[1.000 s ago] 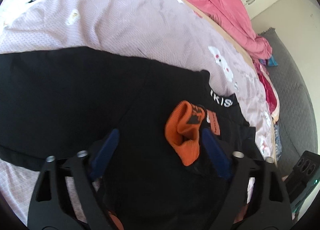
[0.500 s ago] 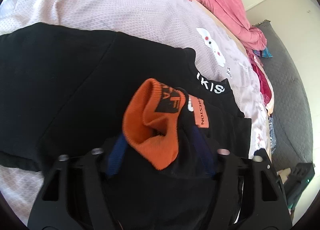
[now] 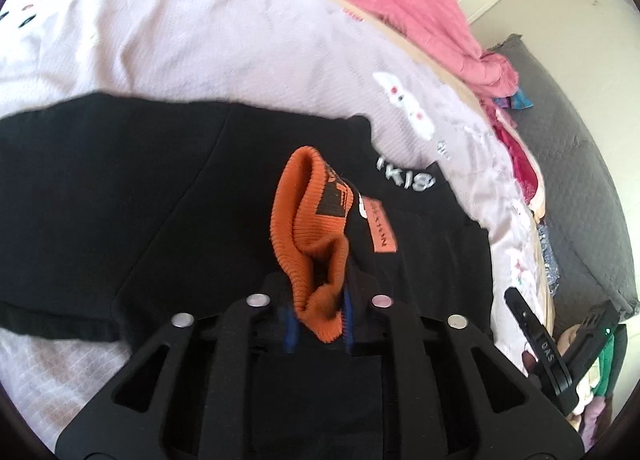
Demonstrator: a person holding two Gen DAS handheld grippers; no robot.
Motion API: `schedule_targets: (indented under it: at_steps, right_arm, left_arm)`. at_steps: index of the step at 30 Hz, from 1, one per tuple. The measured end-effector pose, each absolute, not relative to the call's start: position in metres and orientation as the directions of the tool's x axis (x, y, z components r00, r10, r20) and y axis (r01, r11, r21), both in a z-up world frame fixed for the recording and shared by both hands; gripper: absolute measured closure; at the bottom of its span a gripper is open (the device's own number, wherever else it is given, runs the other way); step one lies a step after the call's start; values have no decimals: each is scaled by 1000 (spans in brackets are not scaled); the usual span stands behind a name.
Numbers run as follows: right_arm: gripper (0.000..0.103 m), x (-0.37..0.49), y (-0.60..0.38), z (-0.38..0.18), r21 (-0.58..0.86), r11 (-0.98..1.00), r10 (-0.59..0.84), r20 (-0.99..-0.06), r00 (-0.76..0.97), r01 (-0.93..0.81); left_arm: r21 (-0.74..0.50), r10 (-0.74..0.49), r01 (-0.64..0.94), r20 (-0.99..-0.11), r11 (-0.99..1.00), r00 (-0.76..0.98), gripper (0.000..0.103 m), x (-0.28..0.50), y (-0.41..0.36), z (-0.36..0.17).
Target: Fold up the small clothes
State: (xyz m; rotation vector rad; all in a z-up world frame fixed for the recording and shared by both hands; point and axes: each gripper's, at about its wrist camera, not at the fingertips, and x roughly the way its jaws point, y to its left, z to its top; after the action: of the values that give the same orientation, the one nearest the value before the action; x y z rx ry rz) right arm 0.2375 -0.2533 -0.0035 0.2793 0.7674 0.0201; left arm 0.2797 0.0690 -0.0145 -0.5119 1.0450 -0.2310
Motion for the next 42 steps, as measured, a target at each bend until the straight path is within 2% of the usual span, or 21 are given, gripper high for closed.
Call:
schedule_targets:
  at_steps: [1,2,7,10,15,20,24,30,33,35,36,37,42]
  right_arm:
    - [53,238,-253,-4,257,963,121,-685,718,83]
    - [53,238,-252,-5,257,963,122,-687,716,83]
    - [53,238,-243,-6,257,965,143,-687,712,54]
    - [53,240,-238,-6,249,968,149,-689,710,39]
    - [53,244,-228,-8,240,971,173,-704,689,2]
    - [53,246,-217,-17,171,984,156,-746,647,-40]
    - [53,247,-219,-31,113,993,104,-795,598,-23]
    - [53,241,-229,-42,132,991,111,-807,579,-7]
    - [50,237,-227,-37,149,989,125,-803,583,-8]
    - [49,234,-225,-33,154,988,131,-801,584,-10]
    - [49,233,-224,-31,156,988,134,-800,585,-13]
    - [47,232,-222,-29,162,987,142,-796,588,-18]
    - [34,225,-206,-15,193,979,191,-767,613,-64]
  left_arm:
    - [-482,-388,-72,-777,873,496,79,278,73,-14]
    - [-467,-367,-80,-778,880,510,78,277,77,-11]
    - [-377,-234,-119,-760,918,606,78,269,91,18]
    - [-372,-257,-56,-734,926,628,78,266,77,28]
    - [-319,-288,48,-766,946,574,80,274,33,9]
    - [-230,-211,21,-847,973,488,80,276,27,-27]
    - [-254,-209,-32,-853,967,479,82,270,42,-34]
    - [-307,-242,-56,-838,950,489,82,258,53,-30]
    - [-330,-255,-67,-829,942,498,78,249,63,-26]
    - [-307,-227,-79,-831,948,508,78,243,68,-21]
    - [-283,-201,-87,-836,955,511,75,240,71,-19]
    - [-264,-180,-96,-840,960,512,71,237,74,-18]
    - [-302,-196,-114,-818,946,540,71,223,93,-8]
